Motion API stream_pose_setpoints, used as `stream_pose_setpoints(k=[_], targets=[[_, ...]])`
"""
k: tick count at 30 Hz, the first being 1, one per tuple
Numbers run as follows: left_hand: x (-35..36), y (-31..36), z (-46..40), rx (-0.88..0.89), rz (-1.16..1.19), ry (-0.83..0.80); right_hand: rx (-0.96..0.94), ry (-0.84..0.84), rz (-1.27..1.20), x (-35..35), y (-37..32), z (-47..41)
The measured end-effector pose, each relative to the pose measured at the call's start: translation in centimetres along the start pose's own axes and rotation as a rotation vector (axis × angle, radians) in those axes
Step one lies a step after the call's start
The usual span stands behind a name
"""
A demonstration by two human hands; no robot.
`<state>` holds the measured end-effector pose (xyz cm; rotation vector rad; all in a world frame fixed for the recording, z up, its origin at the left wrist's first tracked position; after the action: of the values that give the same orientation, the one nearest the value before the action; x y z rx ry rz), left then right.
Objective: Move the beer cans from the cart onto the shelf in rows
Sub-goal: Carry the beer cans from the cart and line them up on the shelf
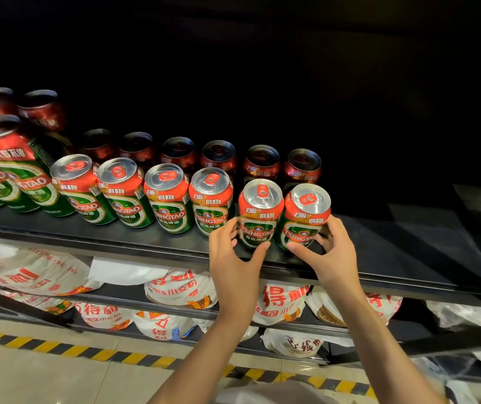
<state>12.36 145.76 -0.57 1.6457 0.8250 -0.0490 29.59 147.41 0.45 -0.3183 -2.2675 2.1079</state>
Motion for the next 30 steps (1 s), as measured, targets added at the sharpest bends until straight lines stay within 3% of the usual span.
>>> stream_pose_setpoints(k=[22,30], targets=[[0.6,0.6,0.2,0.007,-0.084,0.129,0.015,0.052,-0.008,1.2,-0.4,0.2],[0.2,1.3,0.1,-0.120,-0.031,0.008,-0.062,0.021,0.045,1.2,-0.7,0.2]])
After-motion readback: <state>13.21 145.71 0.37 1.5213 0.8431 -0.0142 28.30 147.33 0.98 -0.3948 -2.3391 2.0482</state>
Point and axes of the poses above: each hand's wrist, its own z-axis away from the middle knuckle, its own x-axis out of the palm, y = z × x, the point moved 4 cm from there along -z, towards the middle knuckle, and after that the axes turned 12 degrees about -z, right-handed, at the moved point
